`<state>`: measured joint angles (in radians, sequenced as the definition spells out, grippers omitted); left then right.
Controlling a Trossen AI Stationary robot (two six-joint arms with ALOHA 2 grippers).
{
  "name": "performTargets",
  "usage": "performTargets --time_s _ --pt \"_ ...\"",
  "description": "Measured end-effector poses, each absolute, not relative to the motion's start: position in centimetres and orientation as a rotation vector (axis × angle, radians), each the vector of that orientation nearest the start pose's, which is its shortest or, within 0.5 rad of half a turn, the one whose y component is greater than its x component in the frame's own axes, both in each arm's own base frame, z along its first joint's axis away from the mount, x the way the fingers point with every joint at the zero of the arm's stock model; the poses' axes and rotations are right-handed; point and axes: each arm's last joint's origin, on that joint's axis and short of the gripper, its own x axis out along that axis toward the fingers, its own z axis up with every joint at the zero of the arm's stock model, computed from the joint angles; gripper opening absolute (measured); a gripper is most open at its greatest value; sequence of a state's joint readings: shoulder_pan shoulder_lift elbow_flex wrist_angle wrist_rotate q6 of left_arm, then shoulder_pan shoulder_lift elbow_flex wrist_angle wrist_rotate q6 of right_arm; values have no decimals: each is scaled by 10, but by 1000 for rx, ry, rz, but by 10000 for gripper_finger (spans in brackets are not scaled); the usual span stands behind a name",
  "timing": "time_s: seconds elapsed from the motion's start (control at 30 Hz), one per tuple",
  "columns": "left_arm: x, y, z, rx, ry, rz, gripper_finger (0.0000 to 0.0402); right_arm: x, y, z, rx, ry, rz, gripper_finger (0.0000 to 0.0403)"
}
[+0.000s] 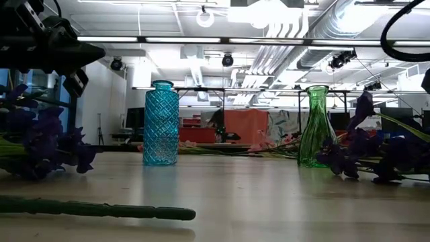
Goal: Sort flowers into vase by color
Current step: Put the bottom right violet flowers into the green vase
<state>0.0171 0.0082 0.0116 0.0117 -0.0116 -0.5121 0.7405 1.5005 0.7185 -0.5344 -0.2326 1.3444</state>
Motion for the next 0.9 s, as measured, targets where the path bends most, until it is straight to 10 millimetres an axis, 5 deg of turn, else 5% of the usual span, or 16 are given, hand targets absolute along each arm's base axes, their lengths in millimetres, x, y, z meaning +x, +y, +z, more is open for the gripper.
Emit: performTargets --time_s 0.5,0.9 --pt "97 2 168 -512 -23 24 0 162 176 139 593 1493 -140 263" --pt "97 2 168 -512 -23 25 0 174 189 139 591 1471 -131 263"
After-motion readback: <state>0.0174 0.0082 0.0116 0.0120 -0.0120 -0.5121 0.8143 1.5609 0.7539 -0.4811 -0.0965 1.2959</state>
